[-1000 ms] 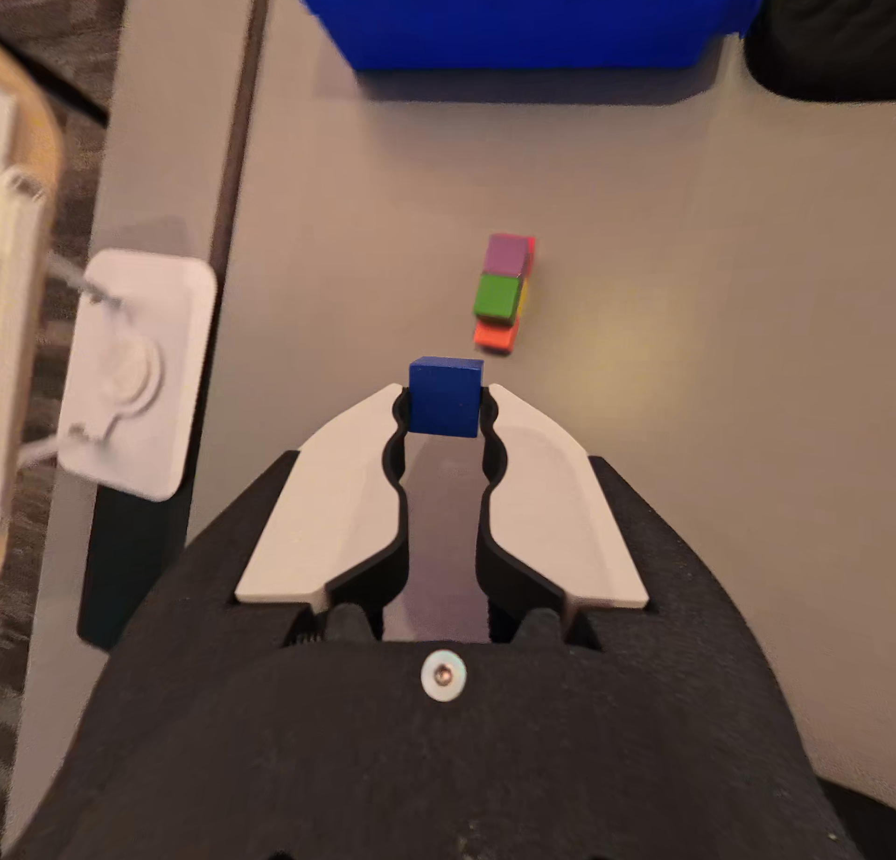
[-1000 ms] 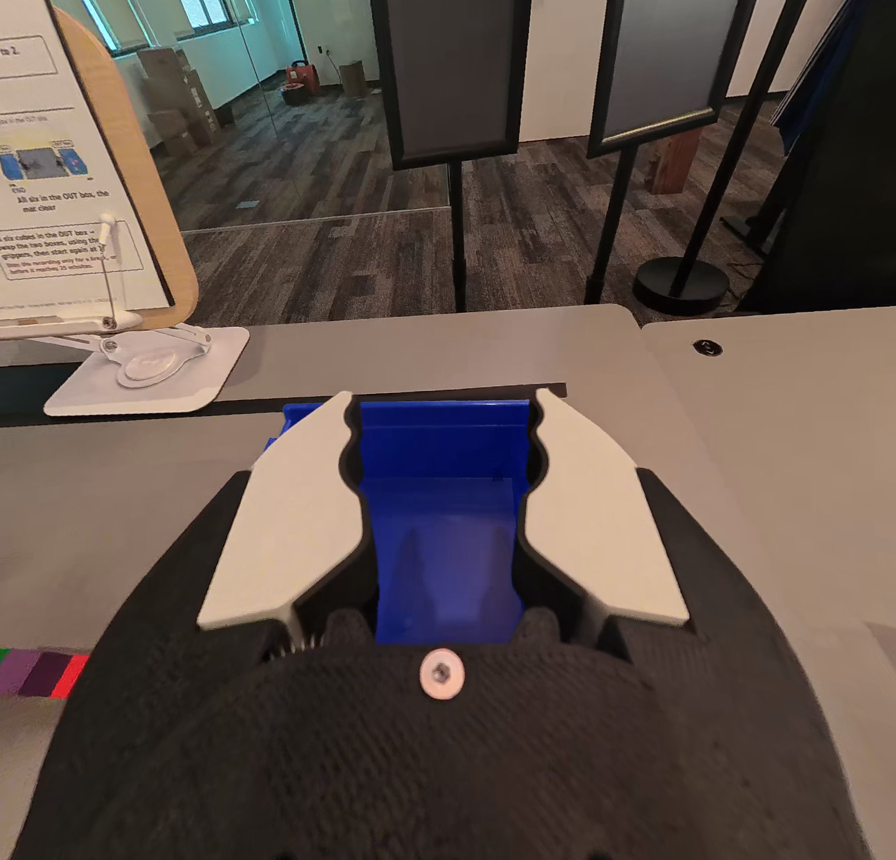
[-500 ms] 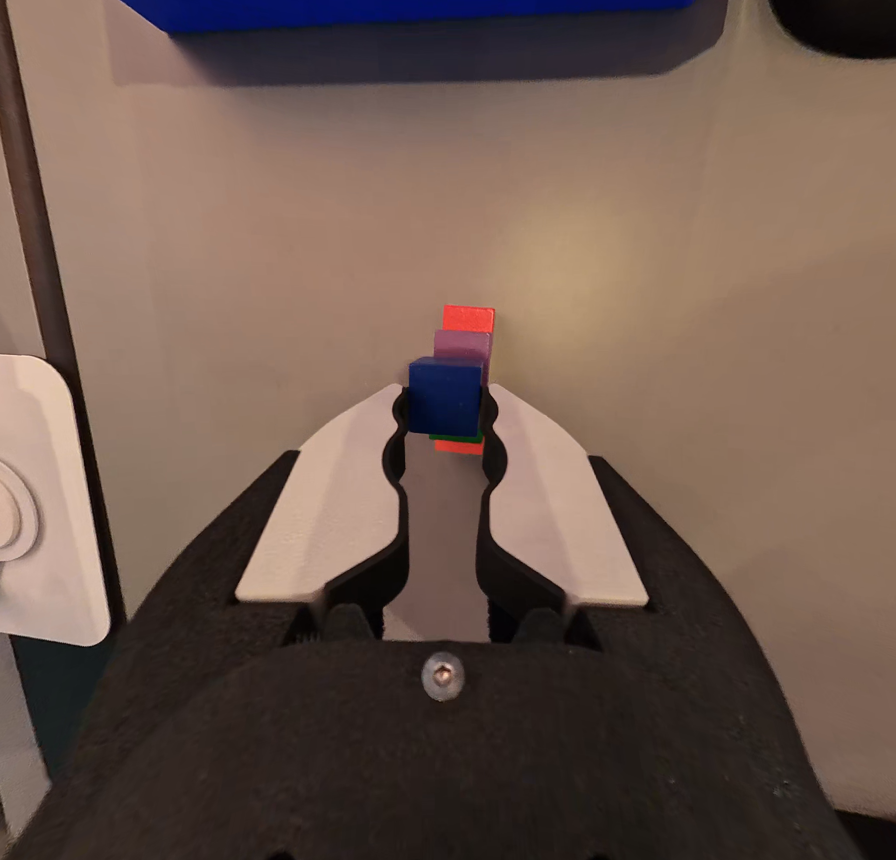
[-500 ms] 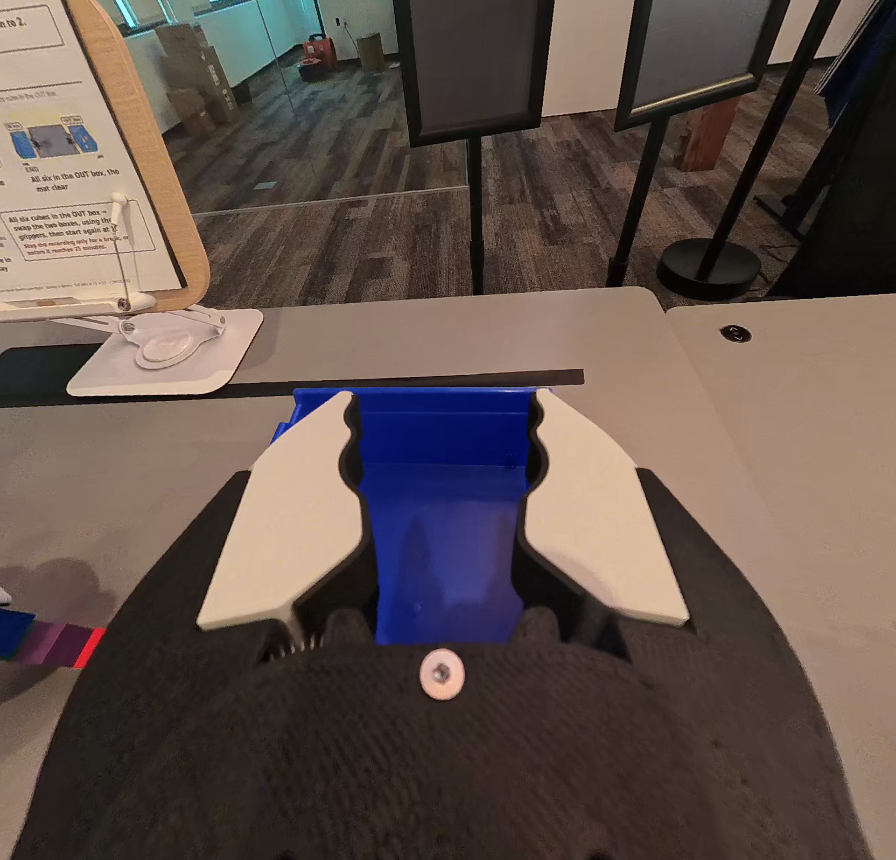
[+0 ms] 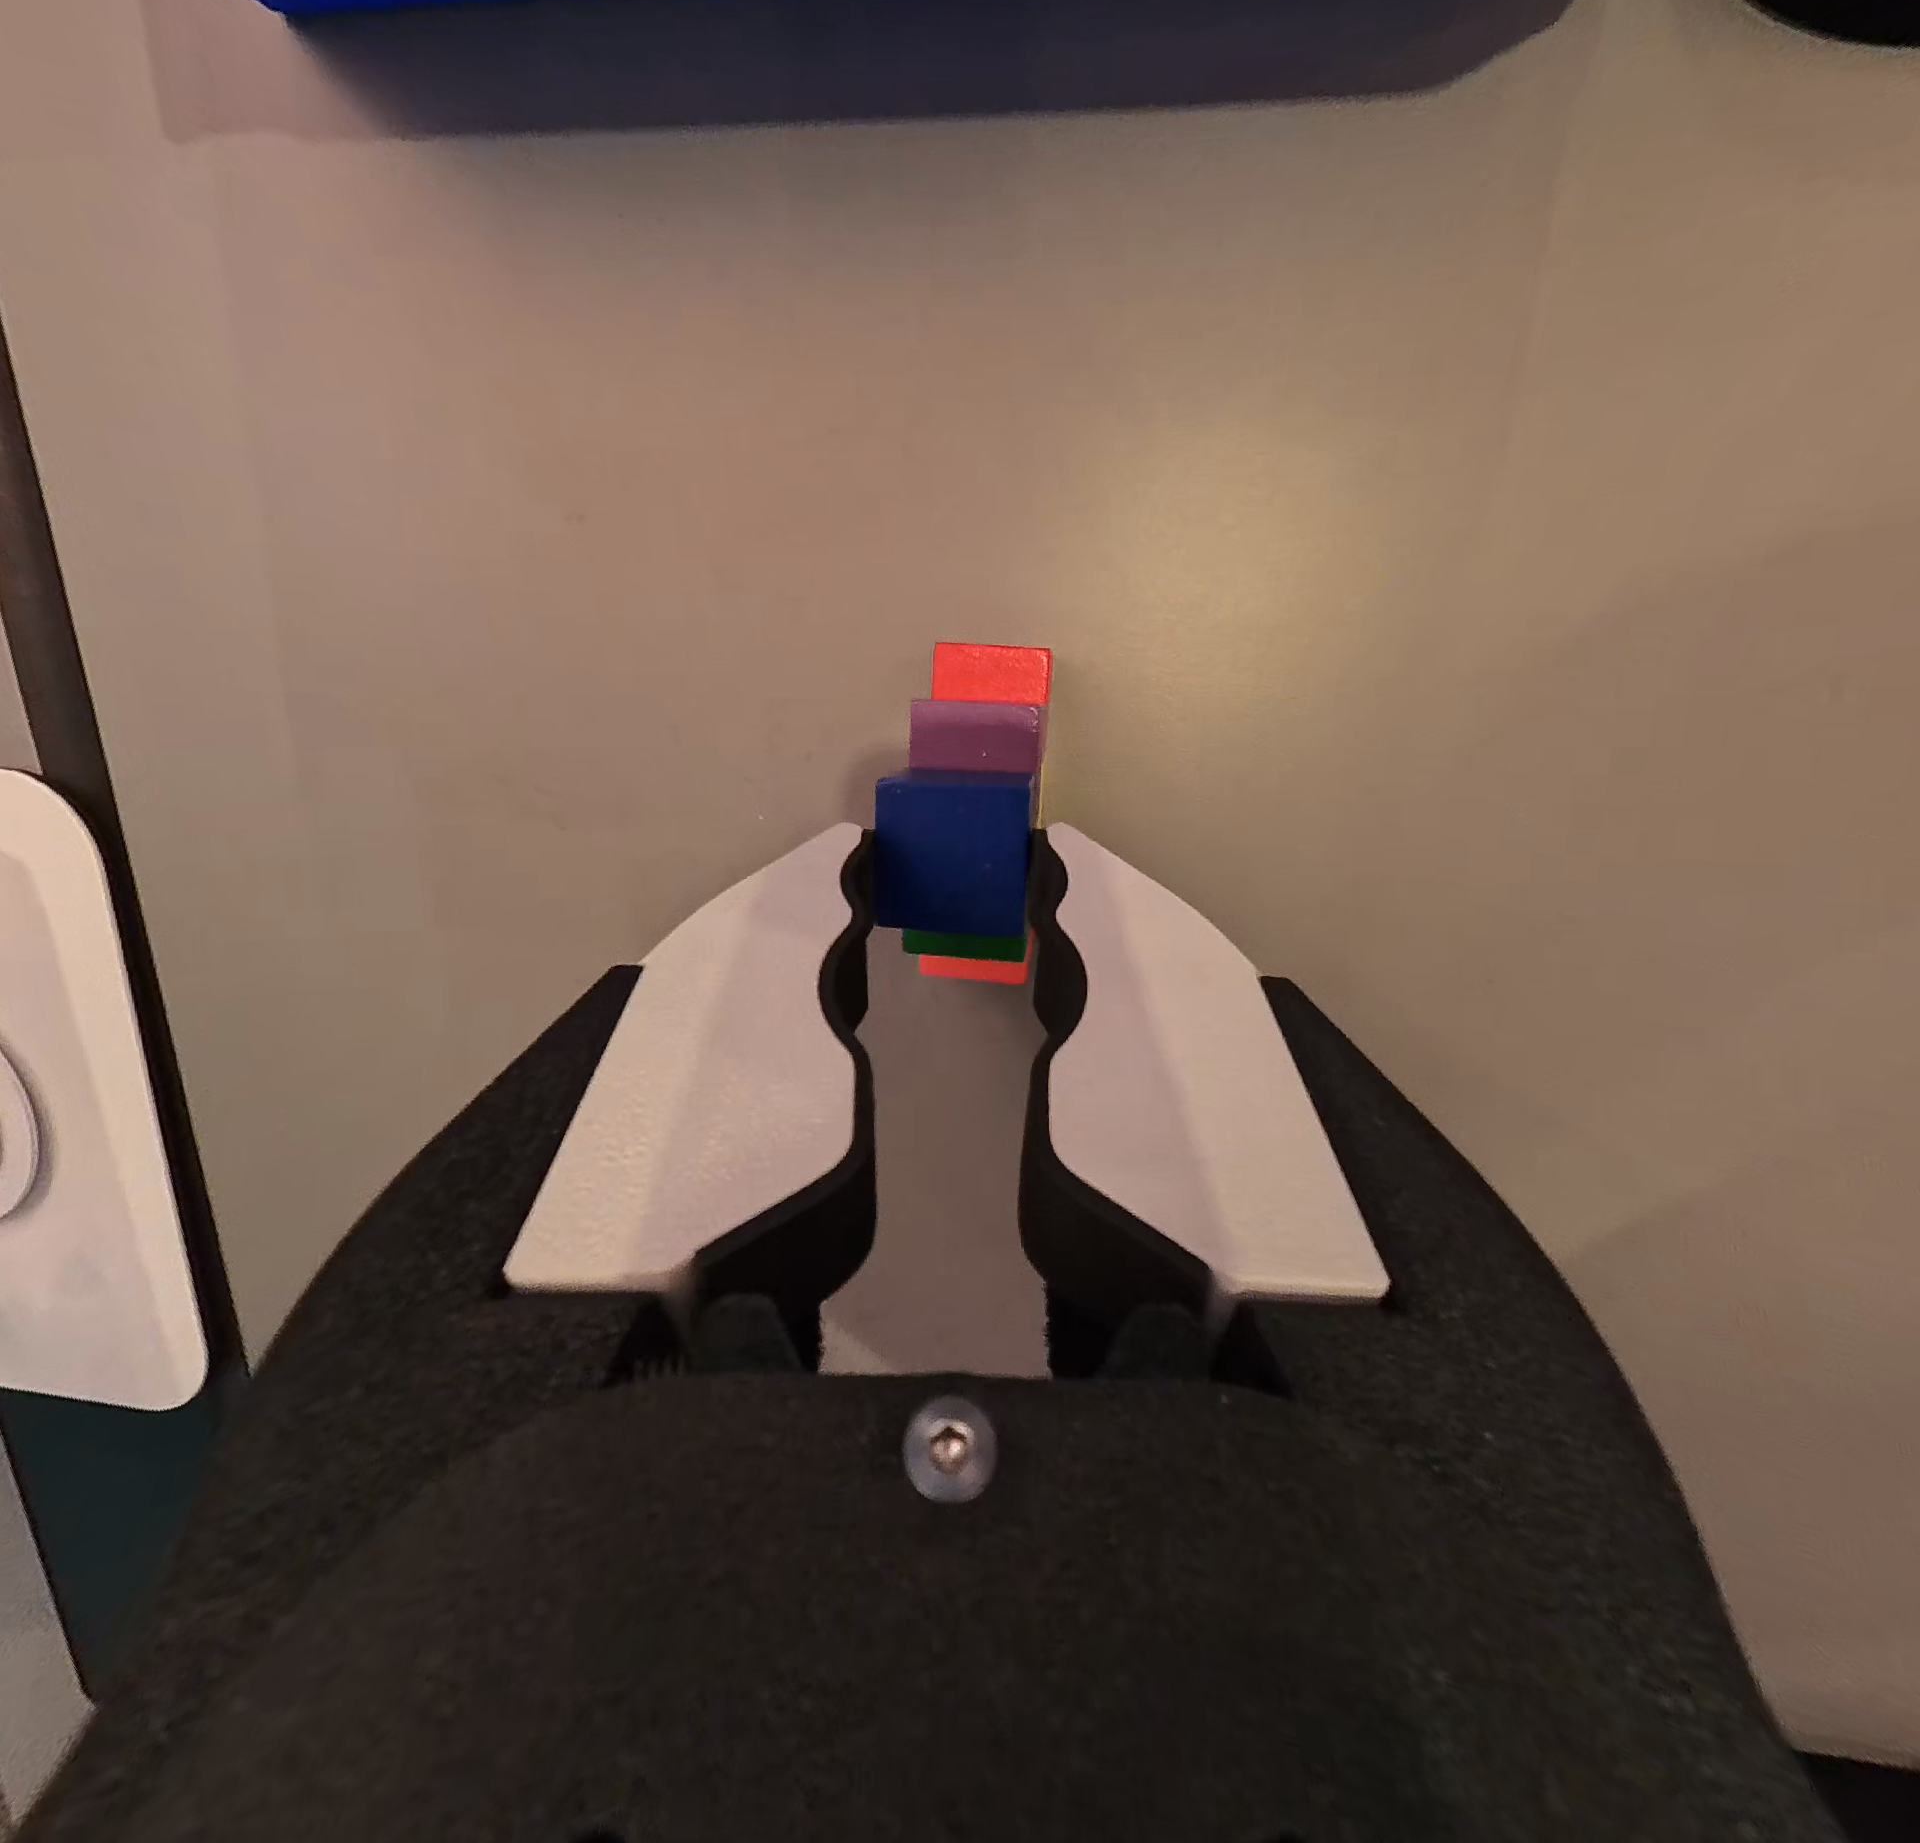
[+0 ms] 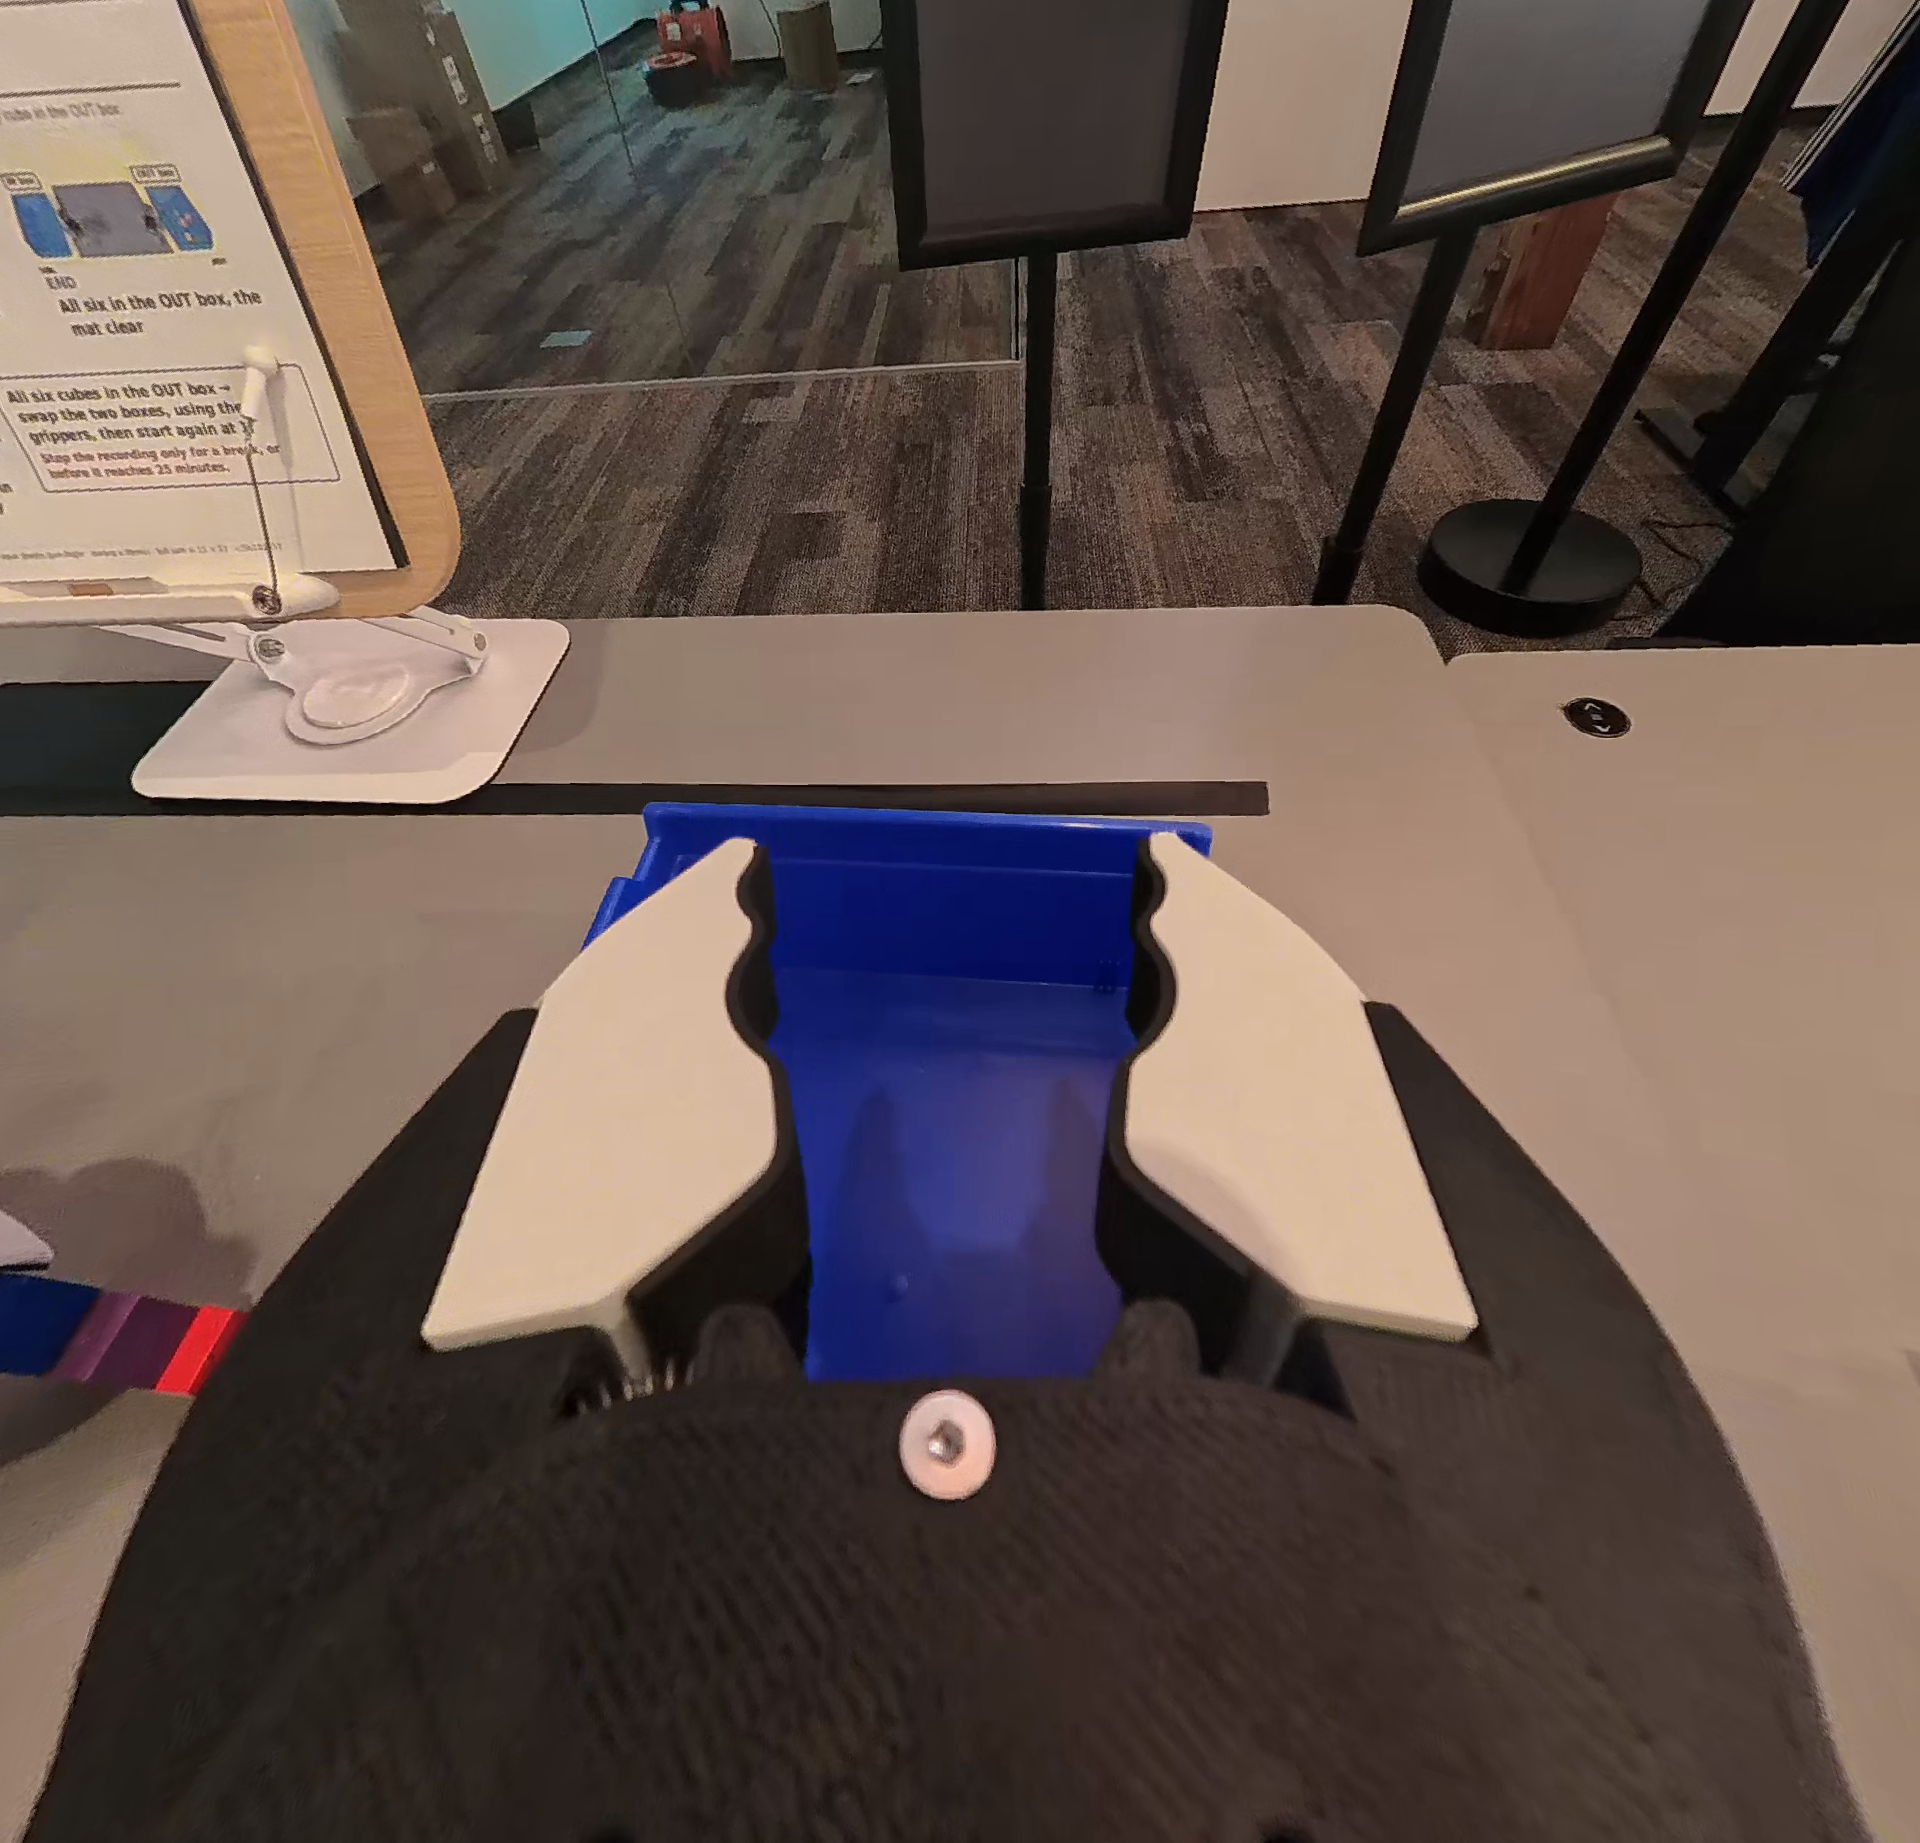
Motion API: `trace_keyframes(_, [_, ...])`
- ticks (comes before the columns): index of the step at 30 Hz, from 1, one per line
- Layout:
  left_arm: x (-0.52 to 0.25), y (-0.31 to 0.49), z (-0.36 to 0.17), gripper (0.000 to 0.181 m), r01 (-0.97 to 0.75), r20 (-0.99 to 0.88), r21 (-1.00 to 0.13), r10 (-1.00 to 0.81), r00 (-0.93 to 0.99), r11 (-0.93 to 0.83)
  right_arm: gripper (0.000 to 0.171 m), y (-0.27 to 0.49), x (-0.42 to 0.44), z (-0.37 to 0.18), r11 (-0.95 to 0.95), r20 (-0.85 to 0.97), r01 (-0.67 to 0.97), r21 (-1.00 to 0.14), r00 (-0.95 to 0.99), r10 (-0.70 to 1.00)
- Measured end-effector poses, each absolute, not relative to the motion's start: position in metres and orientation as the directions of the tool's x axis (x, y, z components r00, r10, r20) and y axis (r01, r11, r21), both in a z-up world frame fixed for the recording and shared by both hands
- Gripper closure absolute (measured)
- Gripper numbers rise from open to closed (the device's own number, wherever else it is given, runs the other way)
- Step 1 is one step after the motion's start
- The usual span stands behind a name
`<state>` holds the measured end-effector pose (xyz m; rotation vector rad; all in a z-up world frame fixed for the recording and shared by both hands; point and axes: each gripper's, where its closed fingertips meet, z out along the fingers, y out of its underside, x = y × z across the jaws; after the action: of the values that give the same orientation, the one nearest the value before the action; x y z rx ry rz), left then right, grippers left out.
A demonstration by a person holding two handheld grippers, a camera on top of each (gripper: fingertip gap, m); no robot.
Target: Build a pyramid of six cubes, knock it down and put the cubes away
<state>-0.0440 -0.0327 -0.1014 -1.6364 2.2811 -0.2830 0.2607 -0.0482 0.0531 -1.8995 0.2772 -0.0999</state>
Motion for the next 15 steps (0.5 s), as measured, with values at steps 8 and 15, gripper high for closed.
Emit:
trace_keyframes(8, [-0.045, -0.036, -0.097, 0.125, -0.88, -0.137, -0.349, -0.946, -0.294, 0.324, 0.104, -0.047, 0.26, 0.051, -0.326, -0.059, -0.137, -0.935, 0.969, -0.239])
trace_keyframes(15, [-0.044, -0.043, -0.06, 0.123, -0.819, -0.184, -0.473, -0.945, -0.269, 0.325, 0.104, -0.05, 0.267, 0.053, -0.318, -0.018, -0.114, -0.941, 0.957, -0.29])
